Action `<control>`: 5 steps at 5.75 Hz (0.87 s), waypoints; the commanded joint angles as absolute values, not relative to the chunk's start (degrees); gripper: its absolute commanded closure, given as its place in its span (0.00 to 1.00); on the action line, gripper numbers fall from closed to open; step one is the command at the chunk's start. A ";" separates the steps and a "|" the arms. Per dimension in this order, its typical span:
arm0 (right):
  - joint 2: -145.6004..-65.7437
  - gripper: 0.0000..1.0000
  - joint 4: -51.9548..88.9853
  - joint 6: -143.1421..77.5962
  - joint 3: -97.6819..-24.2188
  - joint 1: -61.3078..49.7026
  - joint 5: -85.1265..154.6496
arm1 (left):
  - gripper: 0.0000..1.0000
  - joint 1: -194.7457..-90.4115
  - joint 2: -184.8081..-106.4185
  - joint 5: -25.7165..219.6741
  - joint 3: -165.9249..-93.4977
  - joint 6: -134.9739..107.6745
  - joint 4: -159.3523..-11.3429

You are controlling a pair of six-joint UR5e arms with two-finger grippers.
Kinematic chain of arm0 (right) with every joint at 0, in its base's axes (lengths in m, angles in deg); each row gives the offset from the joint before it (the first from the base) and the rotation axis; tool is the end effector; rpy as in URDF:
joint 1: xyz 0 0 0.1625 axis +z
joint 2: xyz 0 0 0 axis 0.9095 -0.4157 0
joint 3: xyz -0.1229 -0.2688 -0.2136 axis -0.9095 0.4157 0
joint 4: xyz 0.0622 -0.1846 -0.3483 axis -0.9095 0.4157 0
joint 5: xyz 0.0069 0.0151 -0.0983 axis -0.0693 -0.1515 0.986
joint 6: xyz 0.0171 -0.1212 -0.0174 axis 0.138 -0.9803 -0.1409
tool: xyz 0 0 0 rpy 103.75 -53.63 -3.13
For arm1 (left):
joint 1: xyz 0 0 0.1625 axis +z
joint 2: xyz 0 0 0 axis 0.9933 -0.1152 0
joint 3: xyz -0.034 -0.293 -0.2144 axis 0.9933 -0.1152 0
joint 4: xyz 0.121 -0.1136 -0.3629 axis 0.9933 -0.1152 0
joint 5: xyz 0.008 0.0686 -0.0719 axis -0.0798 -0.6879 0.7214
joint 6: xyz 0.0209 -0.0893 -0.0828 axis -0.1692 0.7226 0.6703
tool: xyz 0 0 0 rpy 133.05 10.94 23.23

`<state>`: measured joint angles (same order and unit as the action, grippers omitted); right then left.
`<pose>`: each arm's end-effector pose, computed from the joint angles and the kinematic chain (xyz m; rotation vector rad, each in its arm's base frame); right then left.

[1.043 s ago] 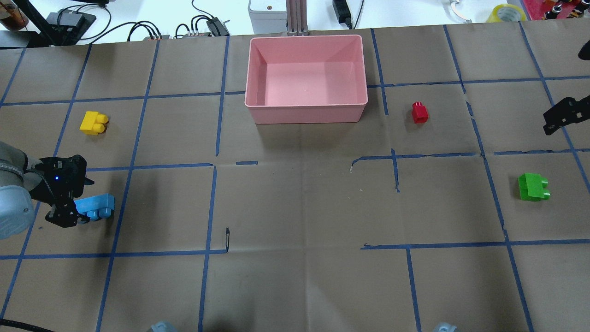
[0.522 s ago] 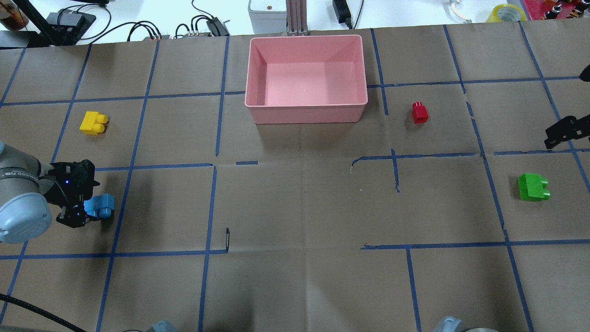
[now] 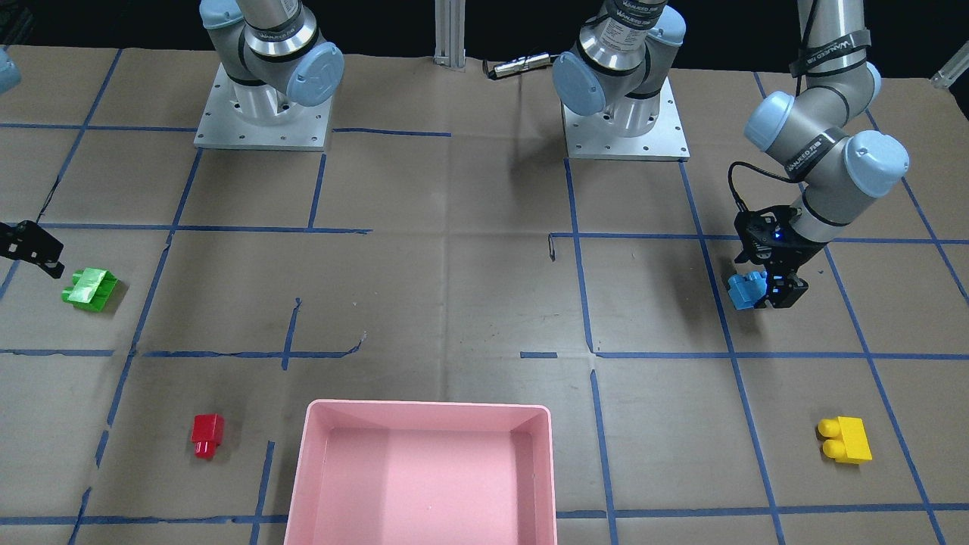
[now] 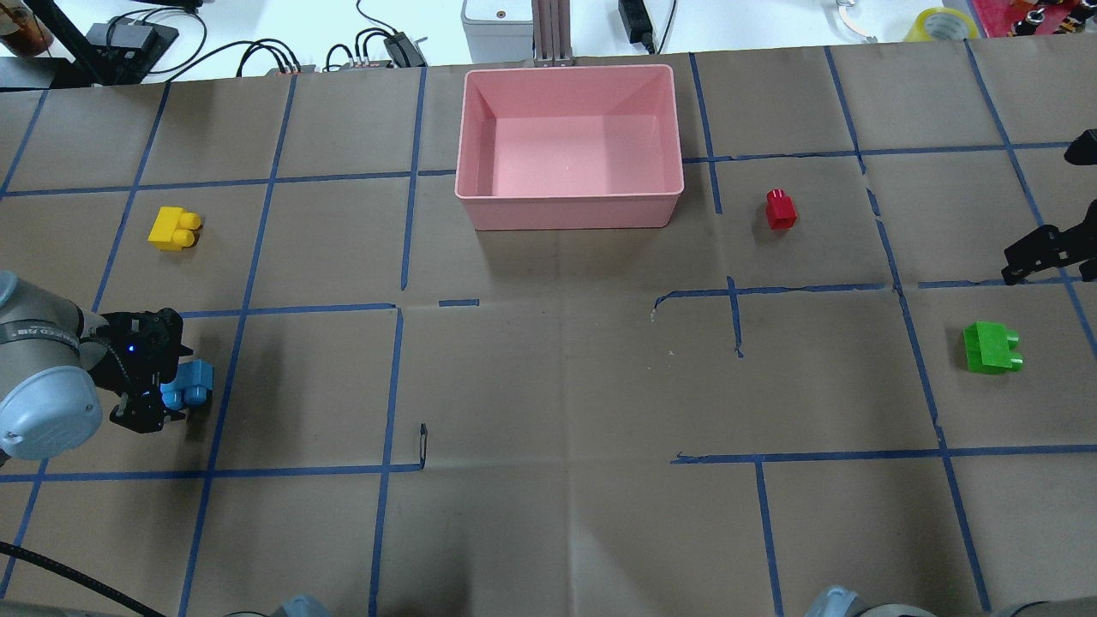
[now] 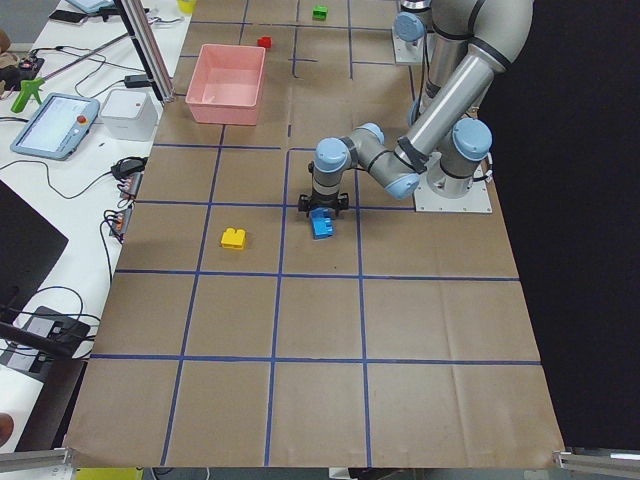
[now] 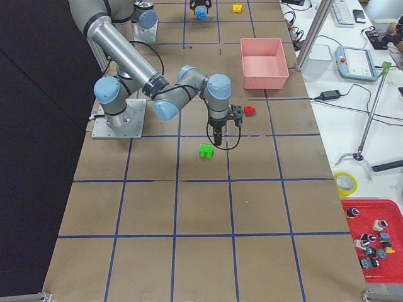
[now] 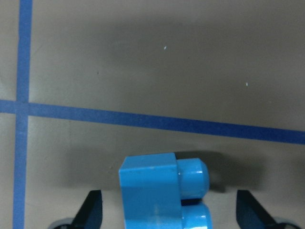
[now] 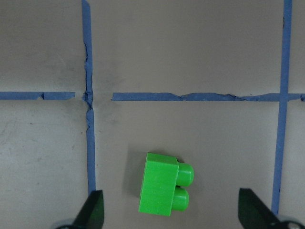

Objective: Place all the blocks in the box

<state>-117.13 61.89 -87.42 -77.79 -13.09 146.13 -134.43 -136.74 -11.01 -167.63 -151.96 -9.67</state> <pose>-0.1905 -0.4708 0.2229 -0.0142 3.1357 -0.0634 0.1487 -0.4081 0.1106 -2.1051 -2.3126 0.0948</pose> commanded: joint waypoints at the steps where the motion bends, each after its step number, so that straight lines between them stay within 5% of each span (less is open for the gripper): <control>1: -116.46 0.01 65.23 -87.59 -81.30 -13.31 145.32 | 0.02 -133.48 -137.09 -11.12 -167.76 -153.18 -9.67; 3: -116.20 0.01 72.19 -88.20 -86.94 -14.46 145.41 | 0.02 -133.39 -137.18 -11.04 -168.90 -153.36 -9.50; 5: -115.58 0.00 71.85 -88.91 -89.05 -17.60 145.24 | 0.14 -133.39 -137.18 -10.95 -168.91 -154.67 -8.63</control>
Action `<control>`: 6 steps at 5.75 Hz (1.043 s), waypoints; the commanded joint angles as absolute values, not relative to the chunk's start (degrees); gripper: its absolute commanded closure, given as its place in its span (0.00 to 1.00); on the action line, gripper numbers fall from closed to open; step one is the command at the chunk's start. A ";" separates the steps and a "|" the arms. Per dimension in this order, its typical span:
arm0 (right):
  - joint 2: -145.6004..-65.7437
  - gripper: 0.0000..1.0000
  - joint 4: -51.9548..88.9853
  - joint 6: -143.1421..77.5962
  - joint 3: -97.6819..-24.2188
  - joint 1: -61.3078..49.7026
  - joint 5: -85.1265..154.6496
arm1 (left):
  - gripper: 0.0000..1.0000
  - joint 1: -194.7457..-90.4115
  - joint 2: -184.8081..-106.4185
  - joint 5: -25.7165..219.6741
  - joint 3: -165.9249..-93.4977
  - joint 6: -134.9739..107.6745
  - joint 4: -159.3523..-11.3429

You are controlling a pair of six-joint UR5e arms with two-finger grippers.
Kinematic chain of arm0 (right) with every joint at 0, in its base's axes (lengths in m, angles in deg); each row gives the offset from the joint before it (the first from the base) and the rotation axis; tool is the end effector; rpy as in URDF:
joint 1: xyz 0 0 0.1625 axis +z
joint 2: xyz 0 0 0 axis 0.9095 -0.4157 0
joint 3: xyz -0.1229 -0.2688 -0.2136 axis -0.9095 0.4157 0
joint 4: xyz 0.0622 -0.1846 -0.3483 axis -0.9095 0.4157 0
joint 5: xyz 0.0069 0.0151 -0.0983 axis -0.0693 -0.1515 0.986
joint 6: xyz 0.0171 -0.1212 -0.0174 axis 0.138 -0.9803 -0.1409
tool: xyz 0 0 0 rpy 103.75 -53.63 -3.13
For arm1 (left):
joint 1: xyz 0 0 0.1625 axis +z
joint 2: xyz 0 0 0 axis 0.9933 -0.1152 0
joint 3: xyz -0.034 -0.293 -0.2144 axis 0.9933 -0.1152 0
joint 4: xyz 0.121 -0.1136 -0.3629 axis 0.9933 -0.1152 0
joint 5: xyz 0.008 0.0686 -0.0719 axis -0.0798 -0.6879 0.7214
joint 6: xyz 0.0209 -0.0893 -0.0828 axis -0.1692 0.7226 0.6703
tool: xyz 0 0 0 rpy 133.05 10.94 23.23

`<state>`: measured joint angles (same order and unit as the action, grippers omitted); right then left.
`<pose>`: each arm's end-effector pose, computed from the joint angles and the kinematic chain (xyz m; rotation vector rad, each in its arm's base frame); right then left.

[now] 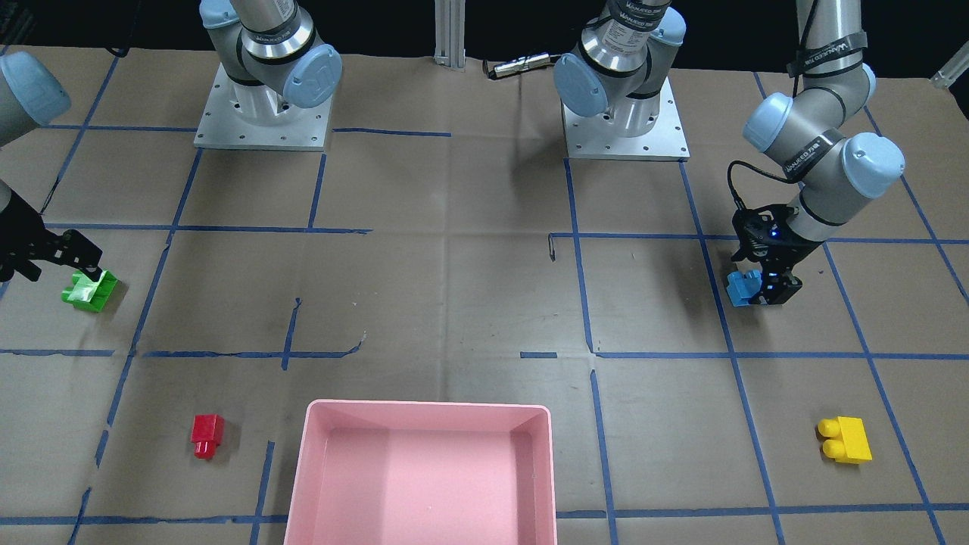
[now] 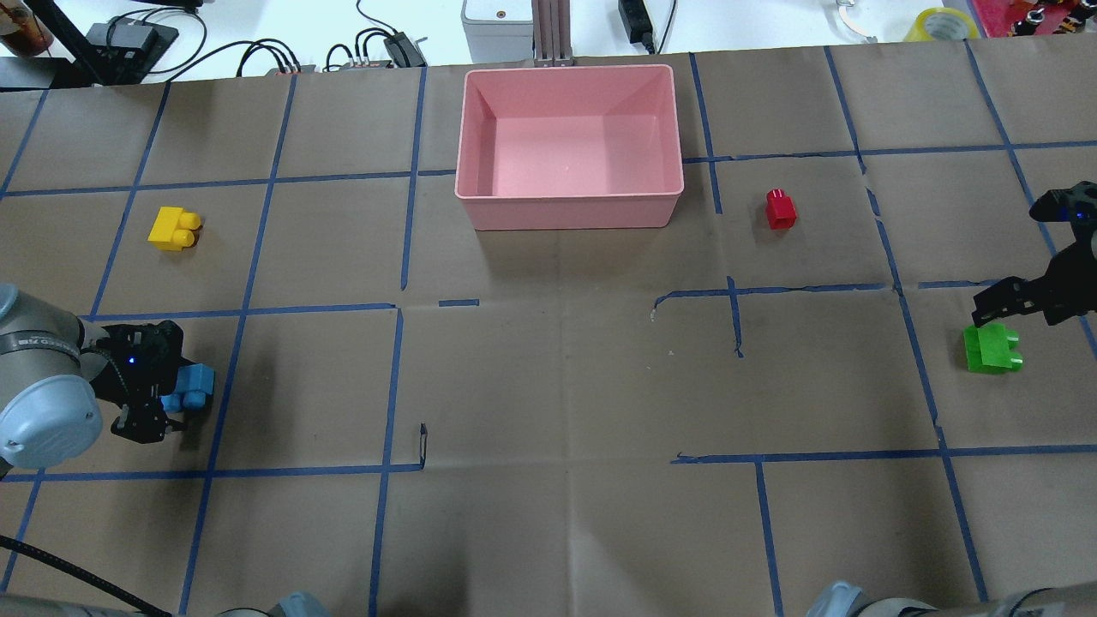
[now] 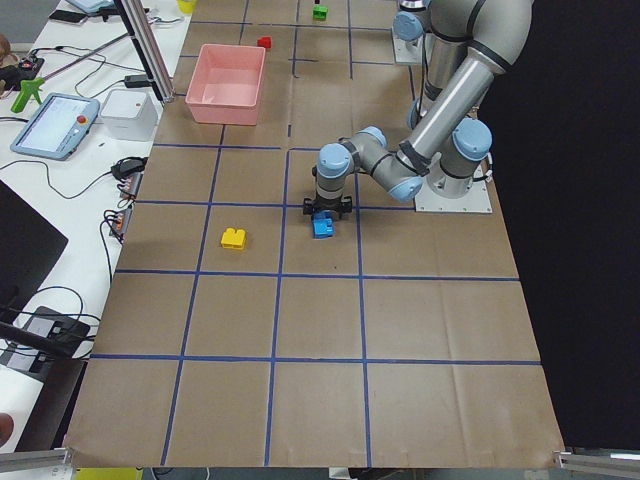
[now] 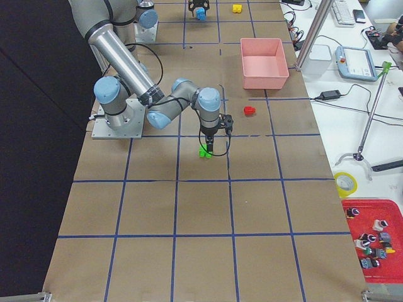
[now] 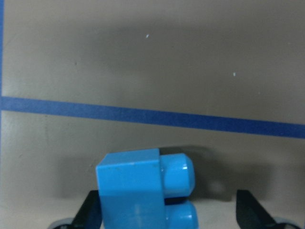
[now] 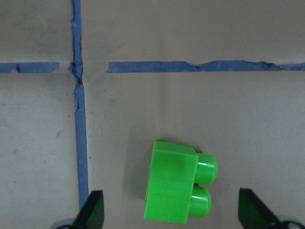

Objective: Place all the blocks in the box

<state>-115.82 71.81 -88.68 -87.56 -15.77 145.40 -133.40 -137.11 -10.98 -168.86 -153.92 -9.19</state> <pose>-0.1885 -0.4358 0.1594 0.0248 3.1144 -0.0517 0.1506 -0.3991 0.1016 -2.1110 -2.2830 0.0917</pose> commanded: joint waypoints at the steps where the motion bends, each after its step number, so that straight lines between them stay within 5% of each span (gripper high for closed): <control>1: -115.49 0.00 73.33 -89.00 -89.59 -17.97 143.58 | 0.25 -133.39 -137.27 -10.95 -168.91 -155.81 -7.75; 4: -112.16 0.01 79.13 -93.72 -89.77 -18.15 143.04 | 0.73 -133.48 -136.31 -11.30 -168.21 -156.53 -5.55; 6: -111.10 0.01 80.37 -95.33 -90.73 -18.24 143.04 | 0.85 -134.01 -131.41 -11.74 -163.15 -152.33 -10.59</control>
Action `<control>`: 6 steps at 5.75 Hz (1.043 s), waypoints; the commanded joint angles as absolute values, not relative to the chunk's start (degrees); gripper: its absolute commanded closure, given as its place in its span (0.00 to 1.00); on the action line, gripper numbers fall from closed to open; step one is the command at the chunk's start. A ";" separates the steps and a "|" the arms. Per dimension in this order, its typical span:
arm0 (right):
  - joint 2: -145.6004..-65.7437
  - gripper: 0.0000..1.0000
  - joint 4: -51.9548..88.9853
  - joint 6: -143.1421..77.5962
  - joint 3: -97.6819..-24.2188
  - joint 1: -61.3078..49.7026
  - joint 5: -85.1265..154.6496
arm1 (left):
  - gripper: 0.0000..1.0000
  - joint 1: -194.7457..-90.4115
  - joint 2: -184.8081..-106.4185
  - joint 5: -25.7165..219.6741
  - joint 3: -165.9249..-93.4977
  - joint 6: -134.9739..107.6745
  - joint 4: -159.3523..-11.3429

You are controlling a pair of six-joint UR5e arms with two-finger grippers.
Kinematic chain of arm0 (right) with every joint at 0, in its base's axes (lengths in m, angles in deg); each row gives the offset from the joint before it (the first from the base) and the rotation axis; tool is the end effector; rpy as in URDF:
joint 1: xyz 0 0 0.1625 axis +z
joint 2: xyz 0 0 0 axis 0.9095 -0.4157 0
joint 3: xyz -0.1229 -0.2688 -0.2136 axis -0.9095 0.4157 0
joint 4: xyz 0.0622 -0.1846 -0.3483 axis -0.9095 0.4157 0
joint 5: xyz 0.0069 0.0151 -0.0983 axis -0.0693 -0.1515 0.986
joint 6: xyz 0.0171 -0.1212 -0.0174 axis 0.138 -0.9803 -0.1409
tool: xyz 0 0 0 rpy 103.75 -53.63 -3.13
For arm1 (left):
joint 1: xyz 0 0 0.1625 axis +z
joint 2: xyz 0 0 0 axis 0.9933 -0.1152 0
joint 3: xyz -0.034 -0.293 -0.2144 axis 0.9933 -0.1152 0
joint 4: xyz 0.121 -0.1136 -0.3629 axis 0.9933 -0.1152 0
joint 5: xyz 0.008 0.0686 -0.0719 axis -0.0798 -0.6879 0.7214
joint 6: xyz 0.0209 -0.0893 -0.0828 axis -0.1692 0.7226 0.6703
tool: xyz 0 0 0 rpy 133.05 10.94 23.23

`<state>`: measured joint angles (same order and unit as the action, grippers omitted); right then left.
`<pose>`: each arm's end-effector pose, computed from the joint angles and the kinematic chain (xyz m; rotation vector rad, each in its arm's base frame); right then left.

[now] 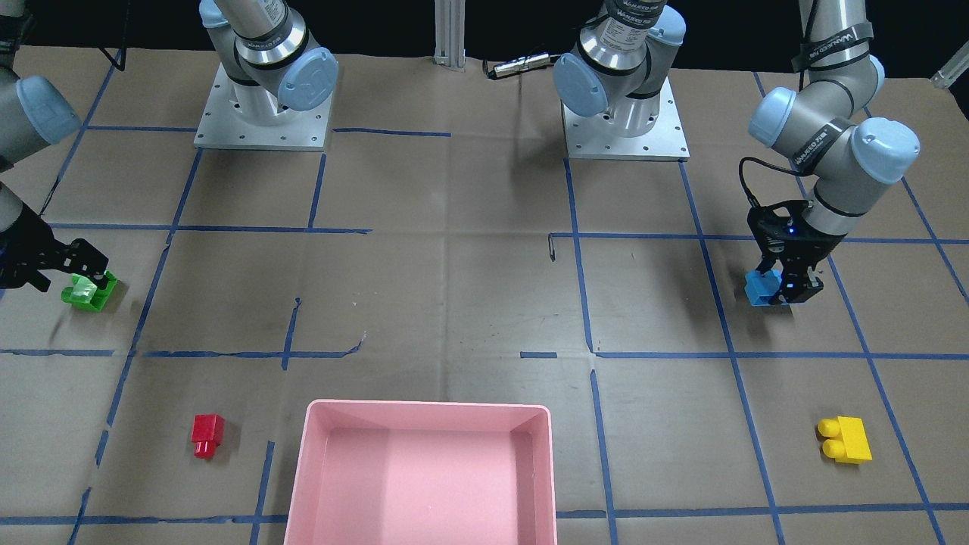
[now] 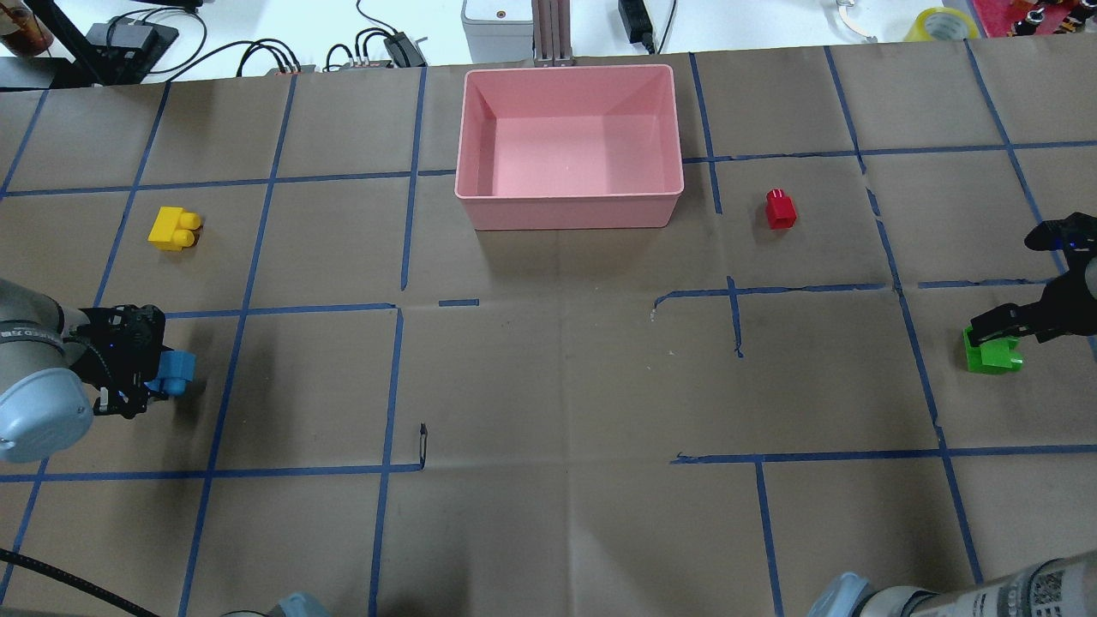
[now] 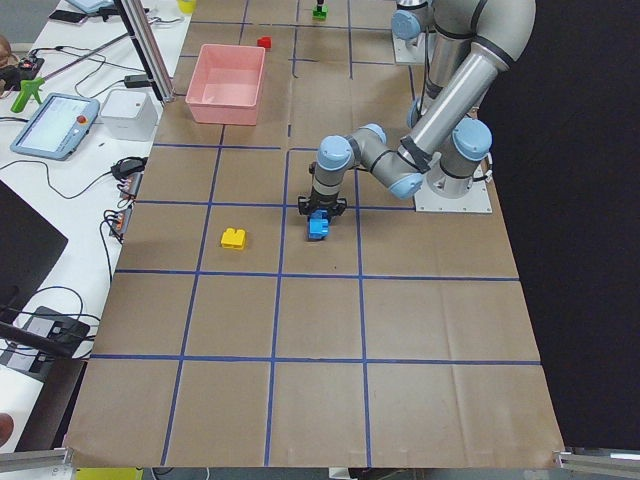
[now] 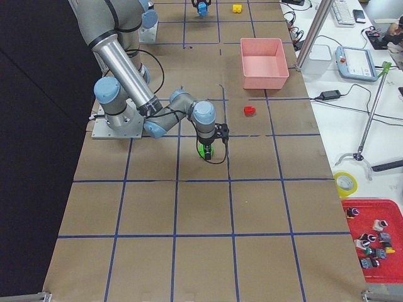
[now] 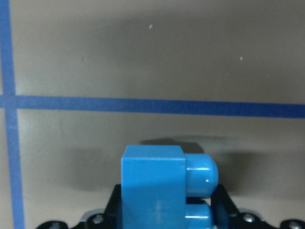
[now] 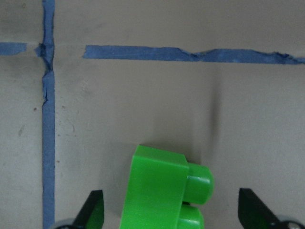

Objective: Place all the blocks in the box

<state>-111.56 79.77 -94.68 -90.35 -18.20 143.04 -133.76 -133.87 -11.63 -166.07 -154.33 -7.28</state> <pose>-0.2010 -0.4286 0.1218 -0.0731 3.0959 -0.1164 0.1655 -0.4188 0.1458 2.0774 2.2084 -0.0988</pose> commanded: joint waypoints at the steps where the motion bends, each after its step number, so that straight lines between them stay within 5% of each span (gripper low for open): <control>1: -110.23 0.01 82.29 -95.42 -90.74 -18.24 143.04 | 0.86 -134.18 -128.77 -11.65 -155.10 -148.83 -23.34; 3: -109.96 0.02 81.87 -97.26 -90.83 -18.24 143.39 | 0.87 -138.02 -128.39 -11.57 -135.87 -139.80 -47.44; 5: -109.96 0.03 81.60 -99.88 -90.83 -18.24 143.48 | 0.89 -144.78 -134.15 -8.43 -127.10 -118.32 -52.13; 6: -110.04 0.41 81.60 -100.42 -90.83 -18.24 144.61 | 0.89 -148.39 -138.46 -6.66 -123.94 -104.54 -51.69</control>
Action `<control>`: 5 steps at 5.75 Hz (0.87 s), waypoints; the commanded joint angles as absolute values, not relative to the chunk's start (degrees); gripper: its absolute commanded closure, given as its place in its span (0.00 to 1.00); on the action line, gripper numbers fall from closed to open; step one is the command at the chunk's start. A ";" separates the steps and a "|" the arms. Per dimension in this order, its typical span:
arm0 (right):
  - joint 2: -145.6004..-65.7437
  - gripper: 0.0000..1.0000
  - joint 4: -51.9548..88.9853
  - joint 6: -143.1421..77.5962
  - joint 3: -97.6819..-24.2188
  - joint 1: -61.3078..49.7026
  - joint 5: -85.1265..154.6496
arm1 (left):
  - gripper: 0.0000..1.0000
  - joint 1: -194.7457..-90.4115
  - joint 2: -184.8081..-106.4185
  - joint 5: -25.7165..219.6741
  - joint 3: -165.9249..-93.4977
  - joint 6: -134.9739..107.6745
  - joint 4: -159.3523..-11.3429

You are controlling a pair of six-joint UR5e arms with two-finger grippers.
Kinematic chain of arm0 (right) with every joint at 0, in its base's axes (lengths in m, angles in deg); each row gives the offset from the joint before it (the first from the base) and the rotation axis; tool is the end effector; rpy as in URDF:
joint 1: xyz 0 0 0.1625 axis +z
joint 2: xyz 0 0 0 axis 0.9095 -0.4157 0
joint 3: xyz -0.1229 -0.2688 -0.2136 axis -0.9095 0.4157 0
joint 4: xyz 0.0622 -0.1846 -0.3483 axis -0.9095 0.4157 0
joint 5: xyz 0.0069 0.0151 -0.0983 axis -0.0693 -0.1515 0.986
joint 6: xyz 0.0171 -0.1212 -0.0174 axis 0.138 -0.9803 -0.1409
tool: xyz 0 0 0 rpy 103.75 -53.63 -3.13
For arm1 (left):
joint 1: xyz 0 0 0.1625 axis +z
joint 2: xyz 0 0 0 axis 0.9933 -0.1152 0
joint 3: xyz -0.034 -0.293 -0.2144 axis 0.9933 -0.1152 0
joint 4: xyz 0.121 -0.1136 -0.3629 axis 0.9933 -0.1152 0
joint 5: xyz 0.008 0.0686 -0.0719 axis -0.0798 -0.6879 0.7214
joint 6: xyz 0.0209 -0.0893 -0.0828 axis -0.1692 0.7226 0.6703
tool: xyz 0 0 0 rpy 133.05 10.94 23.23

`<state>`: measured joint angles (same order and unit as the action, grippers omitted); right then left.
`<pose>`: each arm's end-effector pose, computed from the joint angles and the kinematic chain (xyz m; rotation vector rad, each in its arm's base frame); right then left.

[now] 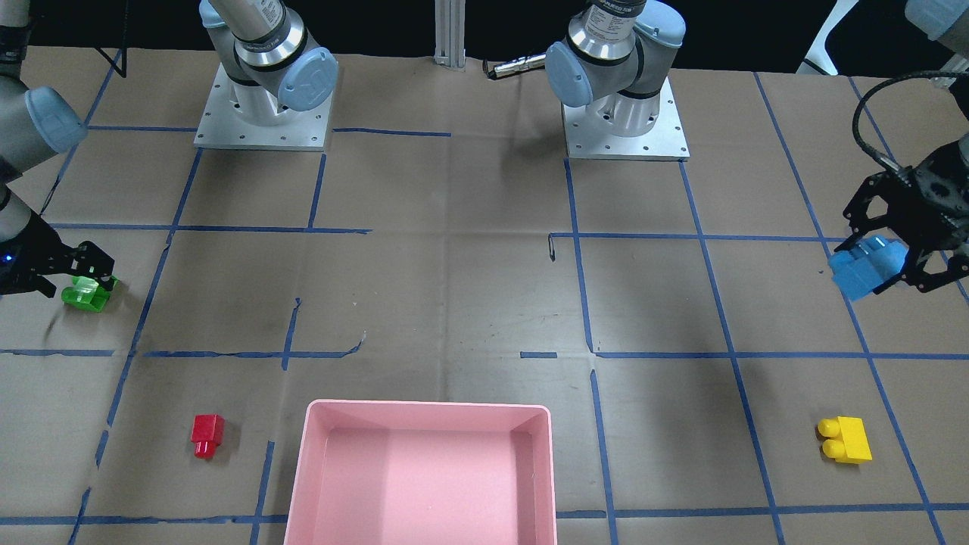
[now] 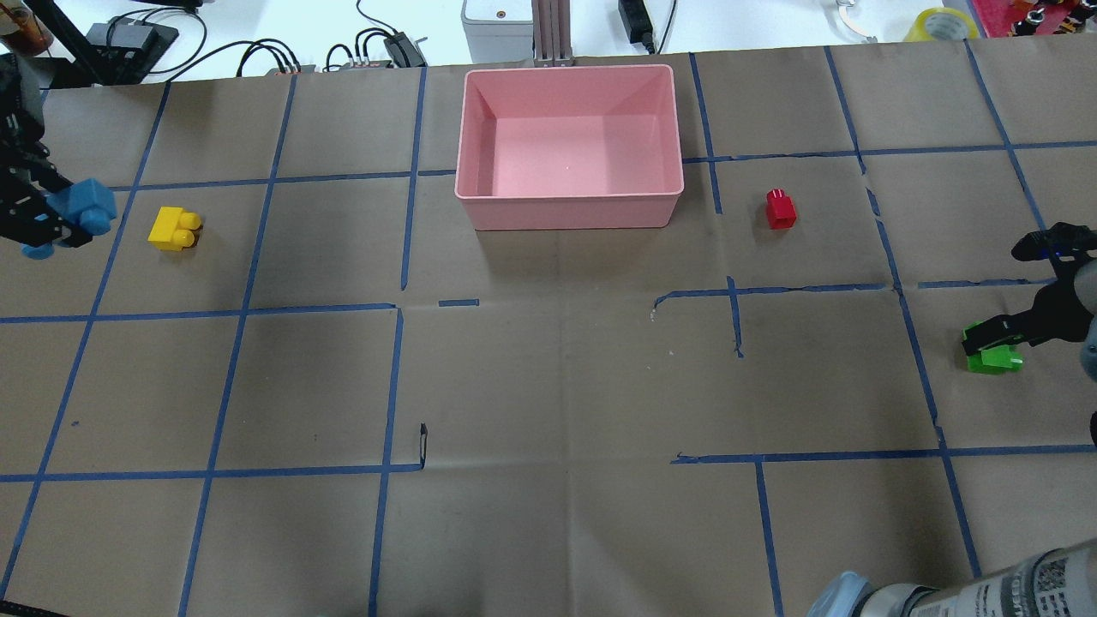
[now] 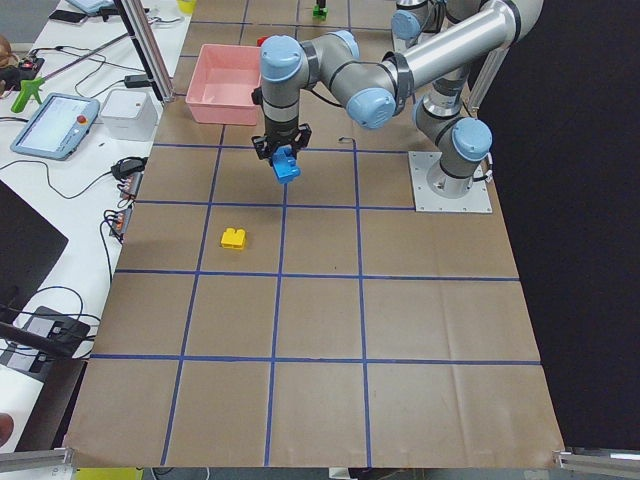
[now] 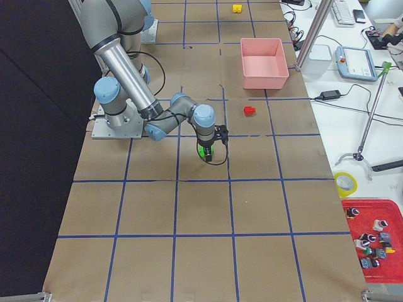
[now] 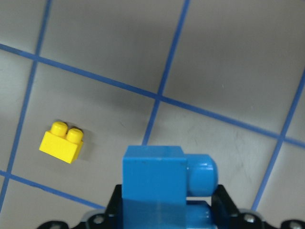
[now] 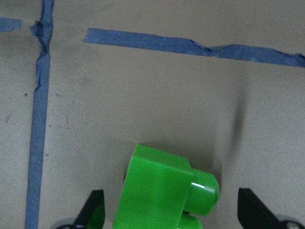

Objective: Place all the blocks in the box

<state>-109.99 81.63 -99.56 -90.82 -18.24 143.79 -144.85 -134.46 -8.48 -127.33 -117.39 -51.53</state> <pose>-0.2020 -0.4269 0.1097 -0.2040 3.1005 -0.1014 0.1234 -0.5335 0.3552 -1.5572 -2.6699 0.1473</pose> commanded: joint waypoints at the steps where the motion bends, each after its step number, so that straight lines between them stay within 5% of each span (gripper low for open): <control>1: -110.04 0.67 81.60 -102.43 -90.74 -18.24 147.32 | 0.89 -152.95 -142.68 -4.38 -118.77 -88.74 -51.69; 2: -110.57 0.92 81.43 -102.27 -90.48 -18.24 147.43 | 0.89 -159.00 -148.37 -4.10 -111.50 -72.75 -51.77; 5: -114.09 0.96 70.65 -102.19 -81.90 -17.80 148.49 | 0.89 -175.70 -161.93 -5.15 -91.44 -34.56 -53.79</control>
